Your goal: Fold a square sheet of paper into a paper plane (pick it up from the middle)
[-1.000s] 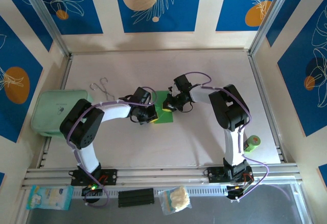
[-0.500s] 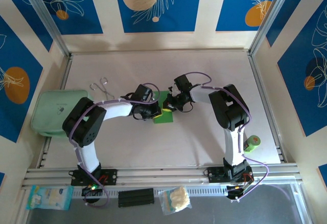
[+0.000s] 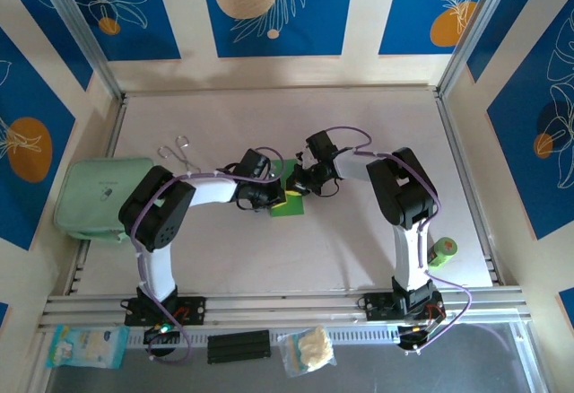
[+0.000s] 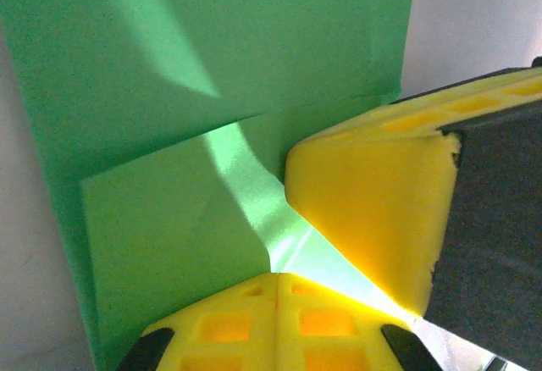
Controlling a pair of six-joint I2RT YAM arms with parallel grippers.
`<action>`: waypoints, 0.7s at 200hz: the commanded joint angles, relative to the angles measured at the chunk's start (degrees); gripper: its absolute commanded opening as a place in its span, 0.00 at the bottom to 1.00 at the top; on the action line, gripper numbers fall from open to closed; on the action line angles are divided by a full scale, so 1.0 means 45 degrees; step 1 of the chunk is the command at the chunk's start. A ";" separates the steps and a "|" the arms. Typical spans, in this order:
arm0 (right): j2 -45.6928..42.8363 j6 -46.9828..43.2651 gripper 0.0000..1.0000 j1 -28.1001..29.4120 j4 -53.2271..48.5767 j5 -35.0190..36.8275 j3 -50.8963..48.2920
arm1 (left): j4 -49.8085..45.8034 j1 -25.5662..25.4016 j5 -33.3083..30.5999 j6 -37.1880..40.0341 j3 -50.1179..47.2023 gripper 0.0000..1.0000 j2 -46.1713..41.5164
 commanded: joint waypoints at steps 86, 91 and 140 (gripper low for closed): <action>0.1032 -0.0528 0.00 -0.0219 -0.1409 0.1274 -0.0335 | -0.1501 -0.0172 -0.0752 0.0258 -0.2837 0.01 -0.1739; 0.1041 -0.0566 0.00 -0.0218 -0.1429 0.1314 -0.0321 | -0.1497 -0.0160 -0.0797 0.0233 -0.3031 0.01 -0.1892; 0.1064 -0.0780 0.00 -0.0254 -0.1419 0.1179 -0.0279 | -0.1924 -0.0048 -0.1285 0.0339 -0.4067 0.03 -0.3404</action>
